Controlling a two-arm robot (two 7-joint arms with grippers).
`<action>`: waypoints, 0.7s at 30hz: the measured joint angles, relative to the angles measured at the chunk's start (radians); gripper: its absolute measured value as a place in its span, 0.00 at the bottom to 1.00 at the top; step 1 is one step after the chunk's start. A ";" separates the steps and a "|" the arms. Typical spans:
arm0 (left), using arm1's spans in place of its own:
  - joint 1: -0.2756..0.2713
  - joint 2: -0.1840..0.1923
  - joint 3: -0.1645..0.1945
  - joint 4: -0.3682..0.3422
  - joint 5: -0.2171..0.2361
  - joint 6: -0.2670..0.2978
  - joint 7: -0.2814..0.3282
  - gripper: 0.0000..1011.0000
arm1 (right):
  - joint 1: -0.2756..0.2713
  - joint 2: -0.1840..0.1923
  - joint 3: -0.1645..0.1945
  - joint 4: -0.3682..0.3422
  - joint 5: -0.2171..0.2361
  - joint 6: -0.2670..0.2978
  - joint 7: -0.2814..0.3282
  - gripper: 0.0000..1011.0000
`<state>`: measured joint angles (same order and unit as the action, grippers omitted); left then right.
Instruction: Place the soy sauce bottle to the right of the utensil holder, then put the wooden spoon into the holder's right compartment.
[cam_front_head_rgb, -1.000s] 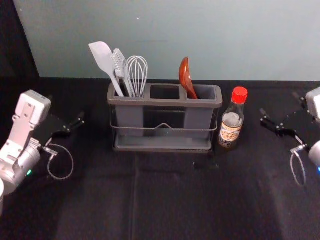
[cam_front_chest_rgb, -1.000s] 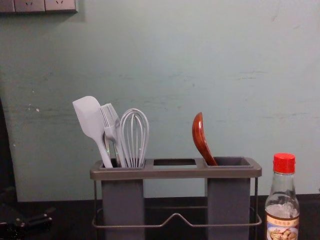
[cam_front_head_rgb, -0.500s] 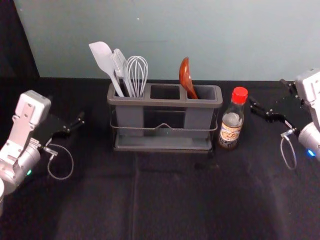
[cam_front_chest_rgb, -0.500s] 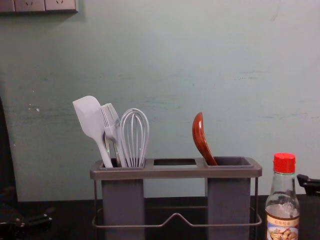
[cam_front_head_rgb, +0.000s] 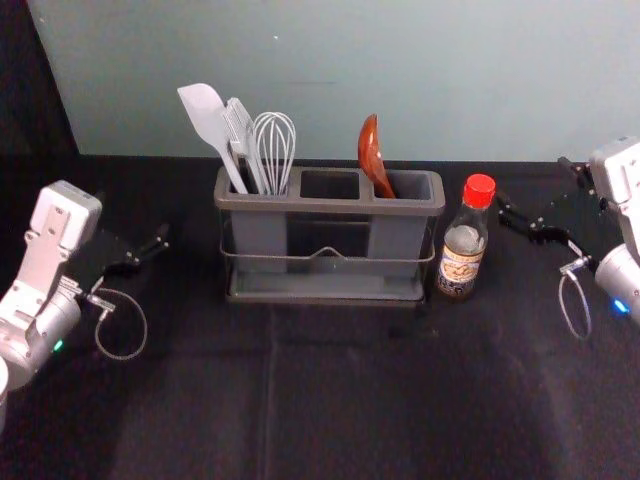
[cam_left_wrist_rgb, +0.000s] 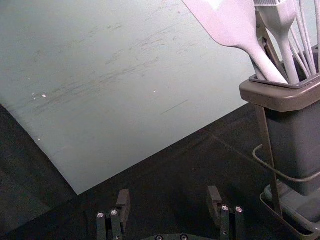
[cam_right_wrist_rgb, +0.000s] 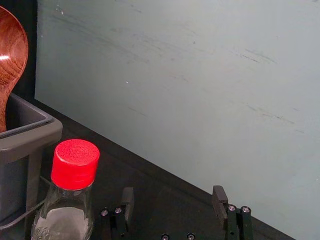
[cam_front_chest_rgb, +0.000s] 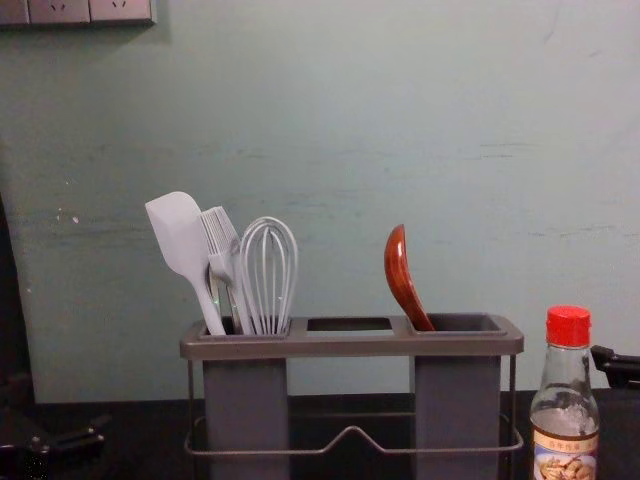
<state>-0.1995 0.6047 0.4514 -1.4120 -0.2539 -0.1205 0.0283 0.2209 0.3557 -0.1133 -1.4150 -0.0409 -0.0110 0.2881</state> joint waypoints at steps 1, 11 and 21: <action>0.000 0.000 0.000 0.000 0.000 0.000 0.000 0.99 | 0.000 0.000 0.000 0.000 0.000 0.000 0.000 0.99; 0.000 0.000 0.000 0.000 0.000 0.000 0.000 0.99 | 0.001 0.000 0.001 0.001 -0.001 0.000 0.000 0.99; 0.000 0.000 0.000 0.000 0.000 0.000 0.000 0.99 | 0.002 0.000 0.002 0.002 -0.002 0.001 0.000 0.99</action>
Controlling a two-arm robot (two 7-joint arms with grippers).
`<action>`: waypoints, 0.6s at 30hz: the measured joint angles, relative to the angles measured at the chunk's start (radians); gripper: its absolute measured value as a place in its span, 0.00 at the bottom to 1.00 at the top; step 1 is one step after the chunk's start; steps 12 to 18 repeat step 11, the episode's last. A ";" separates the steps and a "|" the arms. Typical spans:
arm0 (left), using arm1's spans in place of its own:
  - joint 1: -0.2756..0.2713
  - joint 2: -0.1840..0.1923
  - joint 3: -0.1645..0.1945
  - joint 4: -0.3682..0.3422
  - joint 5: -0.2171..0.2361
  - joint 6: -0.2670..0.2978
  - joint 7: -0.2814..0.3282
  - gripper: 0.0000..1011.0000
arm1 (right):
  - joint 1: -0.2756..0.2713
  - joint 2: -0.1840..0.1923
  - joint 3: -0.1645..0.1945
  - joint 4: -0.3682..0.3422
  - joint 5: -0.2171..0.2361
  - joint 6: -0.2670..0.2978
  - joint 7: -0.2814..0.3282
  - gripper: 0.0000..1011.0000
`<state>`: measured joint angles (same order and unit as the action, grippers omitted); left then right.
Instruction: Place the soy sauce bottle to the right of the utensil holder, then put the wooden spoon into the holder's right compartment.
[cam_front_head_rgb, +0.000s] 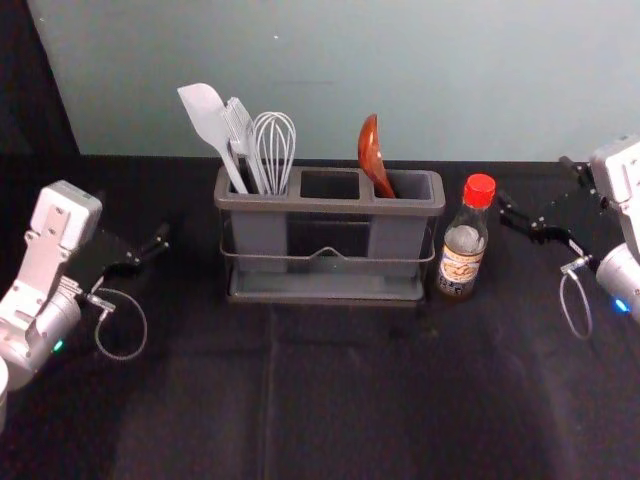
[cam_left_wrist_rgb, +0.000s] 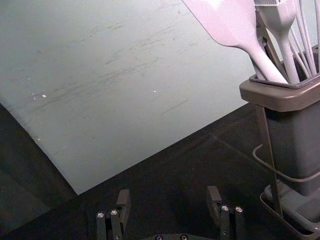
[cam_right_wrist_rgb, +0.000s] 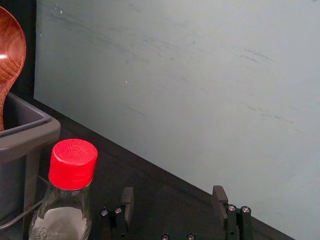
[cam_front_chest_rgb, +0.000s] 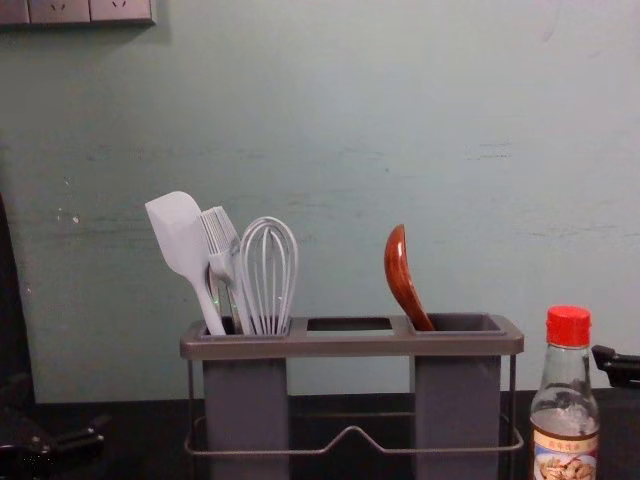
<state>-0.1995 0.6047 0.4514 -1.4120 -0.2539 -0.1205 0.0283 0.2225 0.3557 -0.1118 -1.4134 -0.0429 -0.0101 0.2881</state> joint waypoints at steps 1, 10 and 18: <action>0.000 0.000 0.000 0.000 0.000 0.000 0.000 0.99 | 0.000 0.000 0.000 0.000 0.000 0.000 0.000 0.99; 0.000 0.000 0.000 0.000 0.000 0.000 0.000 0.99 | 0.000 0.000 0.000 0.000 0.000 0.000 0.000 0.99; 0.000 0.000 0.000 0.000 0.000 0.000 0.000 0.99 | 0.000 0.000 0.000 0.000 0.000 0.000 0.000 0.99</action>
